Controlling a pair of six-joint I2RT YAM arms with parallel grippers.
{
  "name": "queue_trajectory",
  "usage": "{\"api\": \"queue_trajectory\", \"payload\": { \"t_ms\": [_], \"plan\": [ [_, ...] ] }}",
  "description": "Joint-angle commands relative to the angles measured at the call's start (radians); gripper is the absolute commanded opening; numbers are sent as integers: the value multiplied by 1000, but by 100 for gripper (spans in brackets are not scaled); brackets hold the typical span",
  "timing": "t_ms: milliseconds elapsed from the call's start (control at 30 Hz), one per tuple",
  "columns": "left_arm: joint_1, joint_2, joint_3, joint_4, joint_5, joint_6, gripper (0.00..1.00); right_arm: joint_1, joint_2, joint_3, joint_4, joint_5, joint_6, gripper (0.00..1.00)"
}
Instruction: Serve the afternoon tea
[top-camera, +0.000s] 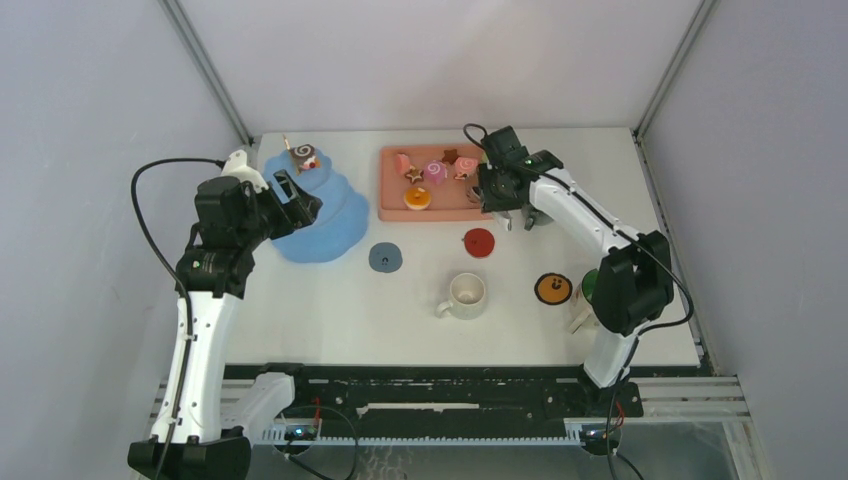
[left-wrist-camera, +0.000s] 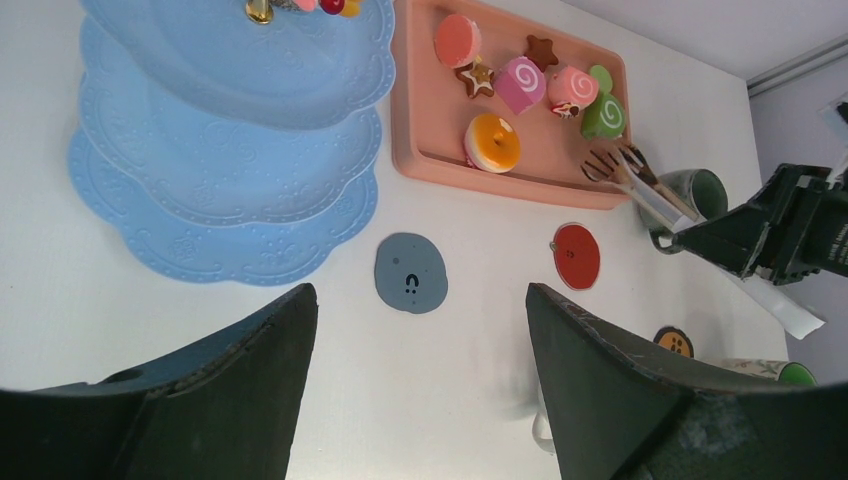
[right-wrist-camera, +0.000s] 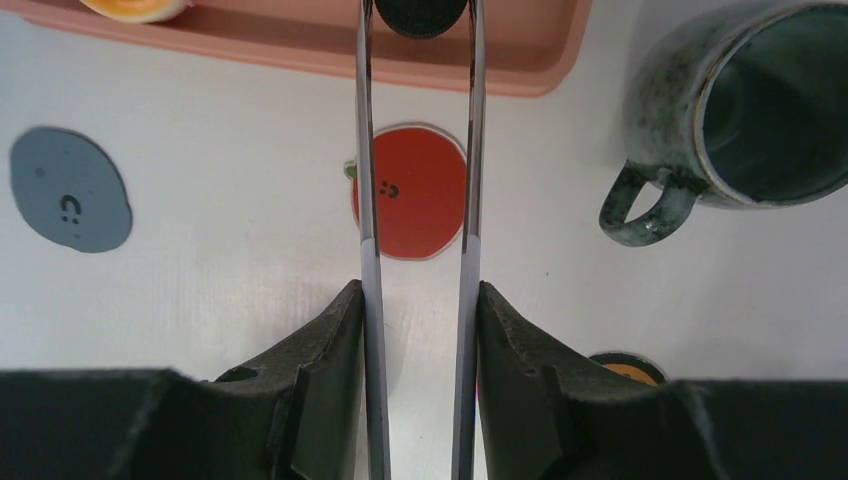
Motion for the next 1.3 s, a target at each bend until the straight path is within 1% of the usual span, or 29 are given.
{"api": "queue_trajectory", "payload": {
  "t_ms": [0, 267, 367, 467, 633, 733, 800, 933, 1000, 1133, 1200, 1267],
  "plan": [
    [-6, 4, 47, 26, 9, -12, 81, 16, -89, 62, 76, 2, 2, 26],
    [-5, 3, 97, 0, -21, -3, 81, 58, -107, 73, 87, 15, -3, 24],
    [-6, 2, 116, -4, -46, -14, 81, 92, -125, 83, 98, 17, -12, 23],
    [-5, 2, 142, 3, -48, -27, 81, 136, -146, 105, 109, 56, -20, 23],
    [-6, 20, 190, -10, -52, -23, 81, 199, -189, 135, 192, 14, -1, 23],
    [-5, 18, 200, -7, -53, -34, 81, 243, -182, 183, 224, -21, 11, 23],
    [-4, 10, 200, -4, -61, -49, 81, 281, -182, 193, 273, -42, 9, 23],
    [1, -24, 201, -5, -129, -93, 82, 373, -191, 182, 409, -70, -6, 23],
    [9, -48, 192, -3, -183, -108, 82, 403, -175, 208, 447, -85, -4, 23],
    [66, -79, 182, -26, -272, -150, 82, 448, -119, 243, 497, -115, -2, 23],
    [75, -79, 186, -34, -293, -162, 82, 473, -102, 240, 542, -129, -5, 22],
    [75, -77, 182, -24, -283, -169, 82, 487, -82, 255, 569, -145, -8, 23]
  ]
}}
